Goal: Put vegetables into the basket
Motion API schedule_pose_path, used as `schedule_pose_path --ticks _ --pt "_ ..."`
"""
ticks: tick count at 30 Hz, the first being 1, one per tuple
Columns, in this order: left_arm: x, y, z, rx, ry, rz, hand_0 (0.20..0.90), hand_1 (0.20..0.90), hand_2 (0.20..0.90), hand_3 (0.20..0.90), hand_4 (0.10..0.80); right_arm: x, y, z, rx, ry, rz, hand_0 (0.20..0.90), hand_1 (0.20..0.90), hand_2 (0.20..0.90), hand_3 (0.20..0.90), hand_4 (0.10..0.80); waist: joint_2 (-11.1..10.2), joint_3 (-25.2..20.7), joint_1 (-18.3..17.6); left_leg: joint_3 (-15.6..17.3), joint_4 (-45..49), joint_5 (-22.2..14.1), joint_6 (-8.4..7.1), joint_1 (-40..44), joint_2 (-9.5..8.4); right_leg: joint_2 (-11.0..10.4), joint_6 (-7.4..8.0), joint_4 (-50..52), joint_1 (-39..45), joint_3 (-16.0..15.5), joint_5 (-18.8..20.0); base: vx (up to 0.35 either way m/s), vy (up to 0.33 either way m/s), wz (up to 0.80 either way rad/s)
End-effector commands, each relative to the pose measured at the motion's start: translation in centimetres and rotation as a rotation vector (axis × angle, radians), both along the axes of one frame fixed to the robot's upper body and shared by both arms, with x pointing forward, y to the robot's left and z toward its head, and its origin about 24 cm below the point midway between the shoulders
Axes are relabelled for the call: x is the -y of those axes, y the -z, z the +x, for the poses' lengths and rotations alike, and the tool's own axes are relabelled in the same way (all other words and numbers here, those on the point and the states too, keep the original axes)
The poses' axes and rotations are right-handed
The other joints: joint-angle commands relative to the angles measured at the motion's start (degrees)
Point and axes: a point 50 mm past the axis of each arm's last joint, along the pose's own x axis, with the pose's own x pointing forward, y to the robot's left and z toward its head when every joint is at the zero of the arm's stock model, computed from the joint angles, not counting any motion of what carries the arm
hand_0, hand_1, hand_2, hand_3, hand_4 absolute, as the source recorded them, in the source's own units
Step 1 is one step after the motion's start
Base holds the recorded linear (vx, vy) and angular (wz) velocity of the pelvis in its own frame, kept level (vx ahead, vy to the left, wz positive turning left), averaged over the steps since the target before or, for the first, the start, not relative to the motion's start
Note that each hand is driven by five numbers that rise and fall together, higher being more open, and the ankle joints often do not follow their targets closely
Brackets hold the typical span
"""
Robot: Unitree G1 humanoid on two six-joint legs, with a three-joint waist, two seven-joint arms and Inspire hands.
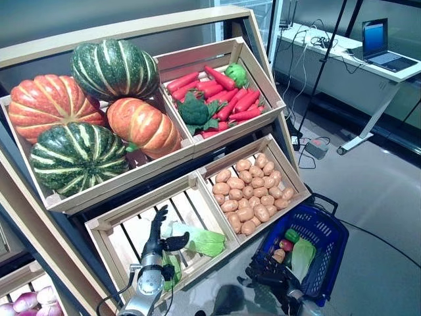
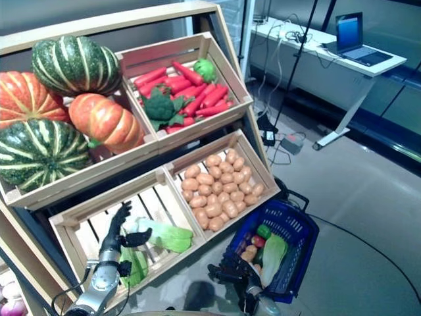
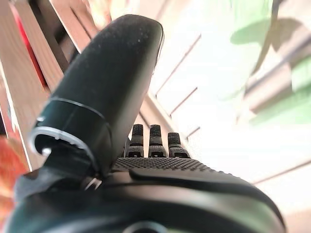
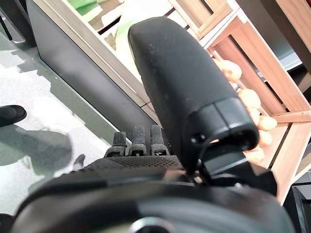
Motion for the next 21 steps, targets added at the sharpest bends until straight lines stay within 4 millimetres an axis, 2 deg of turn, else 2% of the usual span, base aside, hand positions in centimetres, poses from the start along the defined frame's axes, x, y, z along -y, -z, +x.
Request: schedule_pose_path --ticks 1,4,8,12,17,21 --pt "0.0 -5.8 6.7 0.31 -0.049 0.07 0.9 0.9 0.9 0.9 0.8 -1.2 -3.5 5.5 0.254 -0.104 0.026 0.9 0.9 0.9 0.9 0.8 0.3 5.3 -0.2 -0.7 8.4 -8.3 0.65 -3.1 -1.52 -0.6 -5.3 10.5 -8.2 -2.0 -3.2 -0.225 0.059 -0.05" --pt "0.2 -7.7 8.6 0.396 -0.121 0.067 0.9 0.9 0.9 0.9 0.8 -0.5 -4.5 7.3 0.295 -0.128 0.001 0.9 0.9 0.9 0.9 0.8 0.6 9.1 -0.5 -0.5 13.1 -8.6 -0.19 -8.1 -0.99 -1.5 -5.89 15.6 -13.0 -1.7 -4.6 -0.221 0.071 -0.02" --pt "-1.0 -9.5 10.0 0.447 -0.216 0.07 0.9 0.9 0.9 0.9 0.8 -0.1 -5.3 8.7 0.323 -0.131 -0.018 0.9 0.9 0.9 0.9 0.8 0.3 12.0 -1.0 -0.1 19.9 -9.9 -0.7 -14.0 -0.45 -2.6 -6.43 21.9 -18.7 -1.0 -6.3 -0.15 0.066 -0.07" --pt "-2.7 -10.2 10.4 0.448 -0.294 0.059 0.9 0.9 0.9 0.9 0.8 0.1 -5.7 9.3 0.335 -0.136 -0.029 0.9 0.9 0.9 0.9 0.8 0.1 13.3 -1.3 0.0 23.9 -11.2 -0.83 -16.8 -0.25 -3.1 -6.74 25.4 -21.3 -0.8 -7.5 -0.067 0.047 0.01" --pt "-4.8 -11.2 10.9 0.466 -0.399 -0.031 0.9 0.9 0.9 0.9 0.8 0.5 -6.7 10.7 0.371 -0.114 -0.057 0.9 0.9 0.9 0.9 0.8 -0.6 15.2 -2.0 0.5 30.4 -13.3 -0.76 -21.7 0.81 -3.7 -7.21 31.6 -26.4 0.1 -9.3 -0.08 0.042 -0.02" --pt "-5.6 -12.0 11.4 0.494 -0.439 -0.081 0.9 0.9 0.9 0.9 0.8 0.7 -7.5 11.8 0.396 -0.102 -0.077 0.9 0.9 0.9 0.9 0.8 -1.0 16.5 -2.2 0.5 34.6 -15.0 -0.4 -25.3 1.46 -4.2 -7.4 35.9 -30.1 0.9 -10.7 -0.088 0.035 -0.06"
